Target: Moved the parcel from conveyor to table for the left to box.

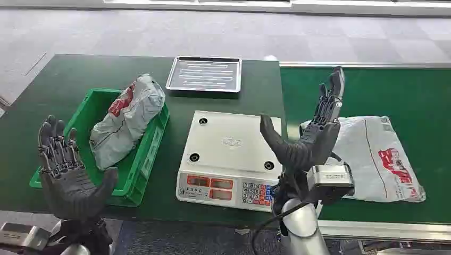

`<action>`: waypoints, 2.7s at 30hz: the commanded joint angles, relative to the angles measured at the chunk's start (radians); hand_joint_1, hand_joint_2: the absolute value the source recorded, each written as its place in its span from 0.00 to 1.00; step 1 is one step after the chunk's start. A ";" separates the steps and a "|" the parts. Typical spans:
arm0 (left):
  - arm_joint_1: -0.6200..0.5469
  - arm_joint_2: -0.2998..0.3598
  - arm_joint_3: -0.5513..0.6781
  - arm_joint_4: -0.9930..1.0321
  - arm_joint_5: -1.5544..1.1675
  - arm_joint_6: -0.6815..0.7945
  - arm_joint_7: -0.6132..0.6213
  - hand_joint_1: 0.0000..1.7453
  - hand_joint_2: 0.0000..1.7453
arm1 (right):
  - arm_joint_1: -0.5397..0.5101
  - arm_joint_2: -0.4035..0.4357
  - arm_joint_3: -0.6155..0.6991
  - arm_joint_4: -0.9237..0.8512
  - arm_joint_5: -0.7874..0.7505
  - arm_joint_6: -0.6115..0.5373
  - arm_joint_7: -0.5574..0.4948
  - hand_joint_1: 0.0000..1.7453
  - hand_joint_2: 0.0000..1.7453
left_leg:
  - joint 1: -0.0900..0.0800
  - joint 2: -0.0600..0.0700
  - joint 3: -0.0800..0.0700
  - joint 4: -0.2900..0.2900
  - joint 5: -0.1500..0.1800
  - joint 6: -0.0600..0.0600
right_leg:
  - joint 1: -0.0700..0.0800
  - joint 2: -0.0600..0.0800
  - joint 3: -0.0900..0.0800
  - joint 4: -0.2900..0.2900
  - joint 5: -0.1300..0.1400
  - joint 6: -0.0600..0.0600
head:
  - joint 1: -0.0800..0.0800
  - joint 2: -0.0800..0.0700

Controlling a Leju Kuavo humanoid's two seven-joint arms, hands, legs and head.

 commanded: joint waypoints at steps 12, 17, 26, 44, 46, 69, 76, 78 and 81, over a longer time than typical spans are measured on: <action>0.019 0.029 0.032 -0.013 0.031 0.018 -0.010 0.00 1.00 | -0.699 -0.415 -0.168 1.175 1.110 0.131 1.048 0.00 1.00 | -0.002 0.000 0.003 0.000 0.003 0.005 | -0.004 -0.001 0.005 -0.002 0.005 0.005 | 0.000 0.000; 0.015 0.031 0.034 -0.020 0.033 0.026 -0.009 0.00 1.00 | -0.798 -0.425 -0.137 1.316 1.110 0.176 1.042 0.00 1.00 | -0.002 -0.004 0.002 0.001 0.003 0.006 | -0.005 -0.003 0.004 -0.001 0.005 0.006 | 0.000 0.000; 0.016 0.043 0.034 -0.016 0.041 0.026 -0.012 0.00 1.00 | -0.828 -0.380 -0.229 1.379 1.027 0.312 0.933 0.00 1.00 | -0.002 -0.004 0.005 -0.001 0.003 0.005 | -0.004 -0.003 0.007 -0.003 0.004 0.005 | 0.000 0.000; -0.024 0.057 0.046 0.048 0.052 -0.015 -0.028 0.00 1.00 | -0.868 -0.389 -0.304 1.470 0.813 0.871 0.495 0.00 1.00 | -0.002 -0.007 0.003 -0.001 0.003 0.005 | -0.005 -0.004 0.005 -0.002 0.004 0.005 | 0.000 0.000; -0.027 0.055 0.052 0.055 0.053 -0.021 -0.032 0.00 1.00 | -0.859 -0.393 -0.270 1.473 0.809 0.945 0.414 0.00 1.00 | -0.002 -0.007 0.002 -0.001 0.003 0.005 | -0.004 -0.005 0.005 -0.002 0.004 0.005 | 0.000 0.000; 0.032 0.028 0.105 -0.007 0.035 -0.034 -0.023 0.00 1.00 | -0.807 -0.381 -0.114 1.427 0.817 0.904 0.366 0.00 1.00 | -0.002 -0.005 0.001 0.000 0.002 0.006 | -0.005 -0.004 0.004 -0.001 0.003 0.006 | 0.000 0.000; 0.078 0.014 0.118 -0.054 0.029 -0.017 -0.023 0.00 1.00 | -0.810 -0.430 -0.067 1.390 0.820 0.652 0.637 0.00 1.00 | -0.002 -0.007 0.001 0.001 0.002 0.006 | -0.004 -0.005 0.004 -0.001 0.003 0.006 | 0.000 0.000; 0.077 0.011 0.104 -0.049 0.029 -0.011 -0.023 0.00 1.00 | -0.821 -0.465 -0.027 1.396 0.833 0.703 0.627 0.00 1.00 | -0.002 -0.005 0.002 0.001 0.001 0.006 | -0.005 -0.004 0.004 -0.002 0.003 0.006 | 0.000 0.000; 0.069 0.011 0.095 -0.028 0.030 -0.003 -0.023 0.00 1.00 | -0.840 -0.505 0.024 1.406 0.830 0.792 0.532 0.00 1.00 | -0.003 -0.009 0.000 0.001 0.002 0.007 | -0.005 -0.007 0.004 -0.001 0.002 0.006 | 0.000 0.000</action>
